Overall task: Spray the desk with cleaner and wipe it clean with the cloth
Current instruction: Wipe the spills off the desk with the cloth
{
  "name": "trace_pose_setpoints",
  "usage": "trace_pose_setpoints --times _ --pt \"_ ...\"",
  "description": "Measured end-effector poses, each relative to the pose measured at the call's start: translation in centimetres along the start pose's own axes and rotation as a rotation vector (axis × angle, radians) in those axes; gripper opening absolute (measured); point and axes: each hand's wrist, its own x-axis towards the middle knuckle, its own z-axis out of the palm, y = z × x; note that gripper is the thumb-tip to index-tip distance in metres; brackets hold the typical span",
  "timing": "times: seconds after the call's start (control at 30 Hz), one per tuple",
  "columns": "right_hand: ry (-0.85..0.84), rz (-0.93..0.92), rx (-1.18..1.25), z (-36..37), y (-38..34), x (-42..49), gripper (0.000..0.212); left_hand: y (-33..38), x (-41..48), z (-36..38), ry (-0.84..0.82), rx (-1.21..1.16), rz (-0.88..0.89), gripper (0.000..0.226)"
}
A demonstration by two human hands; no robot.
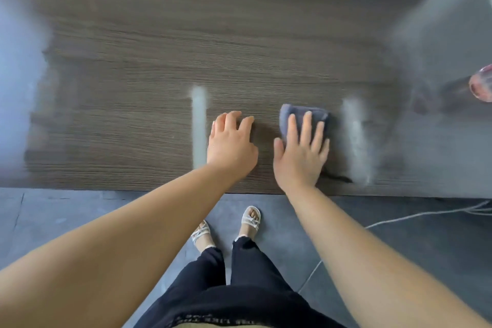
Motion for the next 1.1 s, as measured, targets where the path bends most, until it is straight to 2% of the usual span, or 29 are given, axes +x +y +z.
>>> trace_pose_setpoints --times 0.07,0.1,0.13,0.17,0.2,0.3,0.37,0.43,0.53,0.6,0.63,0.7,0.77,0.87,0.93,1.0,1.1 --pt "-0.078 -0.473 -0.052 0.1 1.5 -1.4 0.054 1.3 0.9 0.2 -0.001 -0.012 0.010 0.055" --pt "-0.121 -0.651 -0.063 -0.4 3.6 -0.6 0.051 2.1 1.4 0.2 -0.007 -0.012 0.023 0.055" --pt "-0.144 -0.734 -0.076 -0.9 5.9 0.9 0.050 2.6 1.8 0.2 -0.013 -0.006 0.036 0.055" --pt "-0.115 -0.711 -0.096 -1.2 8.0 2.7 0.051 3.0 2.2 0.1 -0.019 -0.001 0.047 0.055" --pt "-0.076 -0.595 -0.104 -1.6 10.0 4.6 0.051 3.6 2.5 0.1 -0.032 0.007 0.056 0.056" --pt "-0.117 -0.045 -0.052 -2.4 13.2 9.0 0.052 4.9 3.2 0.3 -0.066 0.029 0.061 0.057" --pt "-0.069 0.151 -0.029 -2.1 11.6 8.6 0.055 5.5 3.7 0.6 -0.078 0.045 0.048 0.057" --pt "-0.003 0.112 -0.034 -1.4 9.1 5.7 0.059 6.1 4.1 0.9 -0.087 0.081 0.017 0.059" --pt "-0.064 -0.248 -0.066 -1.3 7.9 1.9 0.057 6.6 4.7 0.9 -0.096 0.198 -0.003 0.060" --pt "-0.114 -0.454 -0.045 -1.7 10.0 4.4 0.054 7.0 5.3 0.7 -0.115 0.246 -0.011 0.058" --pt "-0.115 -0.488 -0.053 -1.9 11.1 6.7 0.054 7.1 5.6 0.5 -0.122 0.254 -0.022 0.055" --pt "-0.119 -0.380 -0.071 -2.3 13.2 11.6 0.056 7.6 6.1 0.3 -0.131 0.251 -0.056 0.051" --pt "-0.187 -0.145 -0.065 -2.7 15.1 14.8 0.054 8.0 6.4 0.4 -0.126 0.212 -0.096 0.050" --pt "-0.121 0.027 -0.061 -2.9 16.1 12.1 0.055 8.6 6.3 1.1 -0.100 0.196 -0.056 0.053" --pt "-0.031 -0.005 -0.068 -2.6 15.1 7.0 0.056 9.0 6.4 1.8 -0.112 0.214 0.021 0.058" --pt "-0.022 -0.070 -0.077 -2.2 13.8 2.4 0.054 9.6 6.7 2.4 -0.121 0.210 0.057 0.059" --pt "-0.060 -0.276 -0.043 -2.4 13.7 3.3 0.051 9.9 7.2 2.7 -0.102 0.261 0.069 0.061"
